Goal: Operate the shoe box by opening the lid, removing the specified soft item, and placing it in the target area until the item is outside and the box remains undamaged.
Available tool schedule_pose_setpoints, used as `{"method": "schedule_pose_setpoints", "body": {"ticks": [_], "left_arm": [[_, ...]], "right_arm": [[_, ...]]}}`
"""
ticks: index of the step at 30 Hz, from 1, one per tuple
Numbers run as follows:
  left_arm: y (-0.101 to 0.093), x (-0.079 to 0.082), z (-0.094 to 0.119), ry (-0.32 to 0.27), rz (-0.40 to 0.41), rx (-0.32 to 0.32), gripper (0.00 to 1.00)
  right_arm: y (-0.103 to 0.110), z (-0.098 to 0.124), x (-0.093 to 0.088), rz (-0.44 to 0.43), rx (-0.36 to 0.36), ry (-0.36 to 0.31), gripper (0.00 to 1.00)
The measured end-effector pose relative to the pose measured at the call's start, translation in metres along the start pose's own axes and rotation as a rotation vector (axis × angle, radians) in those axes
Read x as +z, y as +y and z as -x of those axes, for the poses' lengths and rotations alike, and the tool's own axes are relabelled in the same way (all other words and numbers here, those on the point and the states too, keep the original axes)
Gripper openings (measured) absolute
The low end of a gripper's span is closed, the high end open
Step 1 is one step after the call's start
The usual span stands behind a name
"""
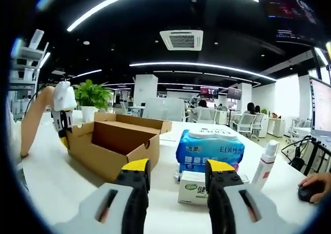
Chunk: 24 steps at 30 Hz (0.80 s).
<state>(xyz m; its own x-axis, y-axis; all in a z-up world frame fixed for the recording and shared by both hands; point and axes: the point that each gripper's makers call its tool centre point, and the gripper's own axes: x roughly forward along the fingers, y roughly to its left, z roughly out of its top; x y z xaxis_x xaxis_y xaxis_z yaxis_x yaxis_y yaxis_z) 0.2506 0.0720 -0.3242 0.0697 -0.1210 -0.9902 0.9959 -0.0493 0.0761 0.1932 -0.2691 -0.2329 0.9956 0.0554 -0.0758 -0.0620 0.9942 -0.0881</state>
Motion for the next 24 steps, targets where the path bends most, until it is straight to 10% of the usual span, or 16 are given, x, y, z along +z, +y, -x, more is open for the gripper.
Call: {"method": "schedule_pose_setpoints", "body": {"ticks": [24], "left_arm": [[0.0,0.0,-0.001,0.01,0.005,-0.005,0.02]], "right_arm": [[0.015,0.0,0.039,0.019,0.079,-0.075,0.35]]}}
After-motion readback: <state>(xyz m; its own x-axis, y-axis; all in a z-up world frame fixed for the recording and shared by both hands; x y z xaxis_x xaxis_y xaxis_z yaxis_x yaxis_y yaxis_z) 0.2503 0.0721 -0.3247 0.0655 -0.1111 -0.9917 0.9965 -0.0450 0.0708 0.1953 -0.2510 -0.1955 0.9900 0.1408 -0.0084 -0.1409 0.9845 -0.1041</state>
